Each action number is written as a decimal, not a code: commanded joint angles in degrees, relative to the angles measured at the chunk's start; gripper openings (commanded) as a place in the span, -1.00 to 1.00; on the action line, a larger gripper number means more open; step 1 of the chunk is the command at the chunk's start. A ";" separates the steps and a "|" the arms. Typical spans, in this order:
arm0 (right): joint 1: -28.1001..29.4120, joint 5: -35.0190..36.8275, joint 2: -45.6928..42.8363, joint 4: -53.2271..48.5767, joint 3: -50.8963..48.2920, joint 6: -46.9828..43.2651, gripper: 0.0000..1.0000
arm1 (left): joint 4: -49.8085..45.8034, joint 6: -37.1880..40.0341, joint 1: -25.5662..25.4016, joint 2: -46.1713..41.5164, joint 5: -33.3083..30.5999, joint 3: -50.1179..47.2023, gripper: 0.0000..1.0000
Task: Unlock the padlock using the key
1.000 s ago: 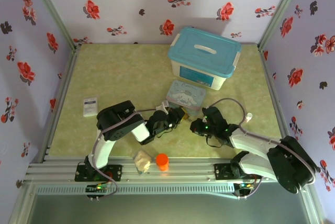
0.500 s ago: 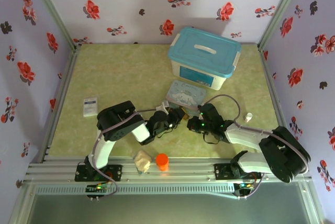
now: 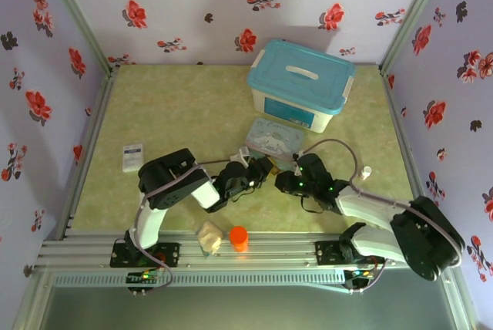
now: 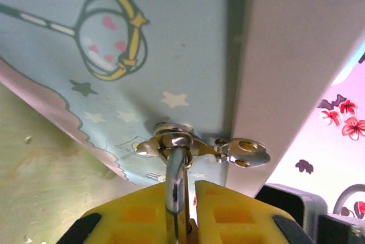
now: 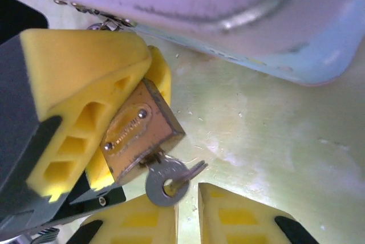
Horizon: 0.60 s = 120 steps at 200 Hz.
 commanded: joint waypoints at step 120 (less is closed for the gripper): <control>-9.08 -8.40 1.08 31.51 -10.46 20.51 -0.65 | 1.39 -0.38 1.20 -4.33 3.50 0.14 -1.00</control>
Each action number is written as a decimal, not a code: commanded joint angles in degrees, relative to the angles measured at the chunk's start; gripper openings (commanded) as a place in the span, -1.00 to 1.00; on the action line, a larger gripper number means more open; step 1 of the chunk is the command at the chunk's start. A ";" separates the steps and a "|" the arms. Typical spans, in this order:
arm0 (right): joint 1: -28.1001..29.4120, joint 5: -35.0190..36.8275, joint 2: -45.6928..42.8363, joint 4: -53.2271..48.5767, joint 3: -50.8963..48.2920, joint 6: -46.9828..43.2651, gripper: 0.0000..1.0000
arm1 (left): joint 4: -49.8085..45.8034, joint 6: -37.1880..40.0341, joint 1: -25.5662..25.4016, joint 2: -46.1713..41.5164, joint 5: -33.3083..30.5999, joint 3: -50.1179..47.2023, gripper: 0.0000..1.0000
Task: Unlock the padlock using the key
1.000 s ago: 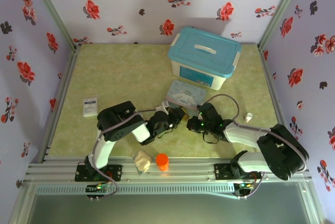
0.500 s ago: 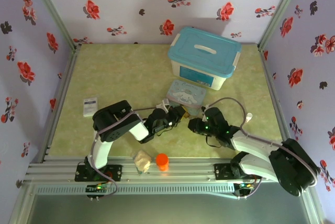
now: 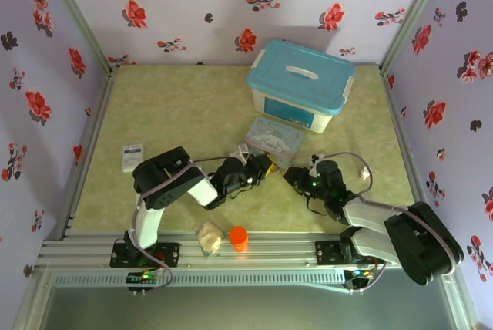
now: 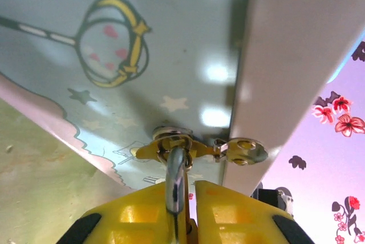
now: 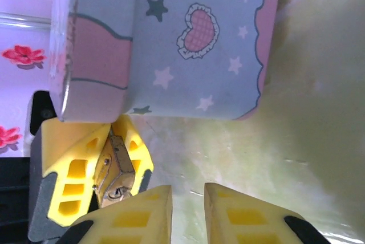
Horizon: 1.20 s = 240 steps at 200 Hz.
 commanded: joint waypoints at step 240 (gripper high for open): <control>4.75 3.16 -0.15 6.76 0.41 6.14 -0.83 | 2.88 -1.12 -0.62 -1.55 0.76 1.81 -1.00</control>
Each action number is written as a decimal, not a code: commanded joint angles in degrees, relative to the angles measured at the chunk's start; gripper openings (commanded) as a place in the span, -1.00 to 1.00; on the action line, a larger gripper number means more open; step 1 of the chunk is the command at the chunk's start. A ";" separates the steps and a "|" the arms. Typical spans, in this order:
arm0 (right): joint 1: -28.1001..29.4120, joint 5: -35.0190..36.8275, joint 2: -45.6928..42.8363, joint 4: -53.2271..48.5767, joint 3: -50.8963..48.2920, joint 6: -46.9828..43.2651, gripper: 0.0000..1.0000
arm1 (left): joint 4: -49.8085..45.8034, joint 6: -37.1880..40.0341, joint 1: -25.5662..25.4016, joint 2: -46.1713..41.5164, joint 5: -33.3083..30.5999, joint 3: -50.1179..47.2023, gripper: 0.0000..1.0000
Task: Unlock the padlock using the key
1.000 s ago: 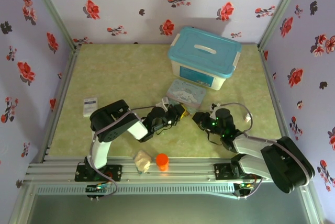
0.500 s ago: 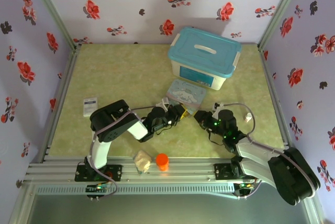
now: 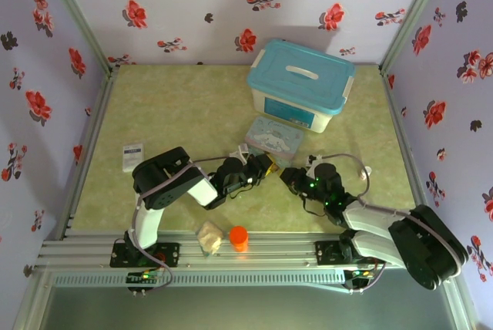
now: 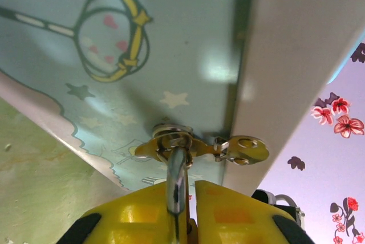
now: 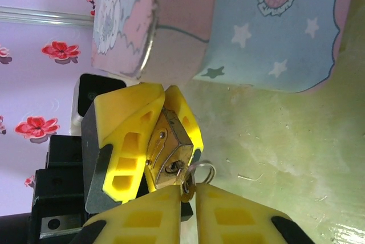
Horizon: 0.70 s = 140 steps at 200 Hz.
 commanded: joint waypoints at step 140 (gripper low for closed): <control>0.32 -0.12 16.32 14.89 4.99 -0.28 -0.97 | 3.56 -2.75 -3.21 -0.97 1.75 2.08 -1.00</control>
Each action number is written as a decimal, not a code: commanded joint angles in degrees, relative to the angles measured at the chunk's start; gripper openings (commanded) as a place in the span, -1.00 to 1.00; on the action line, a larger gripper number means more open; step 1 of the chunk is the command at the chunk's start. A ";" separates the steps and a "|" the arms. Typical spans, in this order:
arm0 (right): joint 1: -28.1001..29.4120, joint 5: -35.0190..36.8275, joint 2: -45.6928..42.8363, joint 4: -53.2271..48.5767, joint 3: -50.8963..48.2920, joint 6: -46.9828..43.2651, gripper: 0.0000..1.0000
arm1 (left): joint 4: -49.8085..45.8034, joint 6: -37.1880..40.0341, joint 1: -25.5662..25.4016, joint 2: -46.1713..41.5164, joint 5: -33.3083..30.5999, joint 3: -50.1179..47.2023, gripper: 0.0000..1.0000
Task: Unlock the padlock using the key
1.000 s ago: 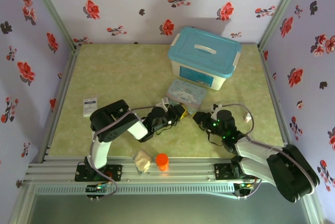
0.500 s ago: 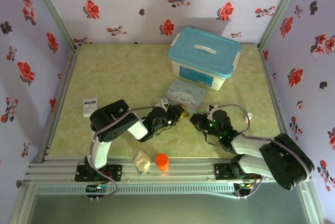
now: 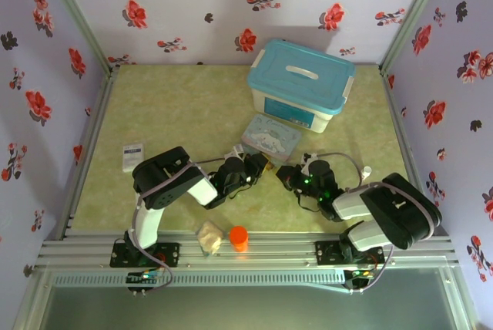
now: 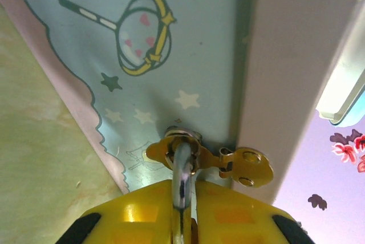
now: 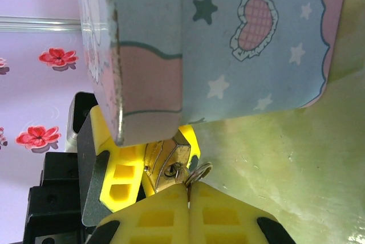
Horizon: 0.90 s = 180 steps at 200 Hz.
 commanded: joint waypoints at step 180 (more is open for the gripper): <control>20.88 44.48 -16.91 -57.99 17.20 -51.77 -0.16 | 7.42 -1.27 -1.00 -1.29 7.34 -0.58 -1.00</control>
